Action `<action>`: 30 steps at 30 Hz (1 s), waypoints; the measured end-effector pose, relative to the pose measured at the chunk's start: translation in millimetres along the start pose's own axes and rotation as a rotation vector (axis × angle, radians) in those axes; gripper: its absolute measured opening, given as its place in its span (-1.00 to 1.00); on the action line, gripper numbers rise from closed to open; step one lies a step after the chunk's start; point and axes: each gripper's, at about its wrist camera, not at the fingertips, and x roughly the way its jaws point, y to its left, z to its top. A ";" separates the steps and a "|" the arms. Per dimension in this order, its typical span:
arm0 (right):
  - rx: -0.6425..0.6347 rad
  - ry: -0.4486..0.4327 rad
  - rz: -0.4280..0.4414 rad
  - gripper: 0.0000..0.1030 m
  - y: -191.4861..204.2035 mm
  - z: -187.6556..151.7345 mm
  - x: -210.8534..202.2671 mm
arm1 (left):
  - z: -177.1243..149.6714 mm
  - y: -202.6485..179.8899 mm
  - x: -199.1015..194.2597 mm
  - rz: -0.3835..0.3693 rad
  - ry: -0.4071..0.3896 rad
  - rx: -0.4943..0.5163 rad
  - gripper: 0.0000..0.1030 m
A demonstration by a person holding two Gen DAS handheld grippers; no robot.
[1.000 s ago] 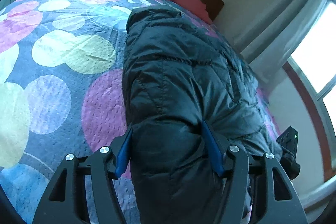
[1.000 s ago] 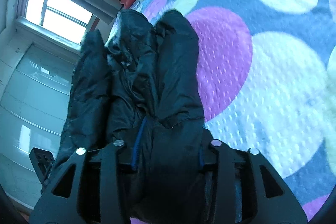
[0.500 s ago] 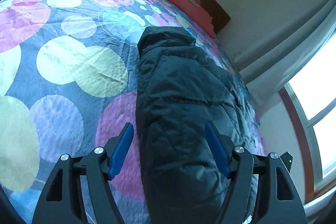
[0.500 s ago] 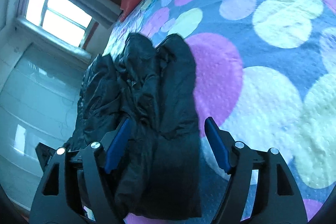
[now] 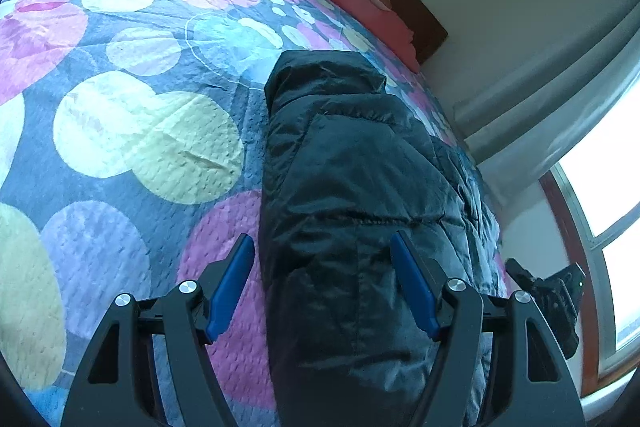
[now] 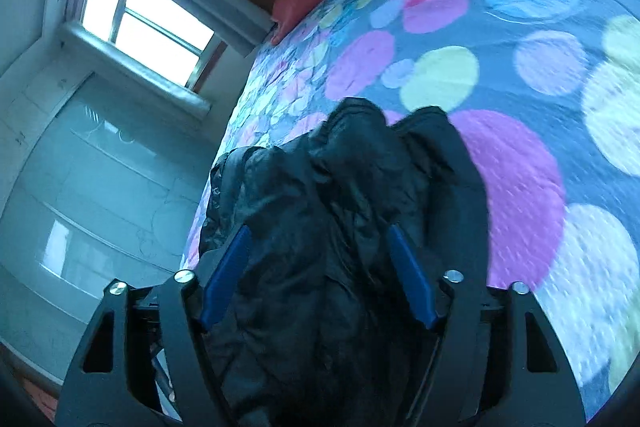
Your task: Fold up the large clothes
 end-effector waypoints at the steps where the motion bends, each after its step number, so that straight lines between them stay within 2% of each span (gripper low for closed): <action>1: 0.000 0.015 0.004 0.04 1.2 2.9 6.7 | 1.8 -1.5 1.7 -0.005 0.005 0.001 0.35; 4: -0.011 0.041 0.001 -0.21 2.7 7.3 21.3 | 6.1 -9.6 7.0 0.000 0.015 0.027 0.35; 5: -0.014 0.050 0.003 -0.50 2.0 7.7 24.3 | 7.6 -13.6 10.2 0.001 0.023 0.040 0.35; 6: -0.017 0.057 -0.009 -0.63 1.1 7.6 26.5 | 8.2 -17.3 13.2 0.005 0.029 0.054 0.35; 8: -0.017 0.063 -0.026 -0.74 -3.1 5.8 30.7 | 7.6 -23.6 18.2 0.028 0.031 0.079 0.35; 17: 0.009 0.077 -0.027 -0.81 -33.6 -8.6 50.9 | 0.7 -48.4 45.1 0.196 0.057 0.213 0.36; 25: 0.032 0.057 -0.003 -0.84 -49.2 -18.5 59.3 | -10.5 -50.1 63.7 0.291 0.032 0.272 0.38; 27: 0.033 0.054 0.003 -0.85 -49.4 -19.8 58.6 | -11.7 -50.5 61.7 0.291 0.025 0.278 0.37; 30: 0.025 0.062 -0.005 -0.81 -43.9 -20.5 48.5 | -9.1 -47.6 50.7 0.253 0.027 0.253 0.37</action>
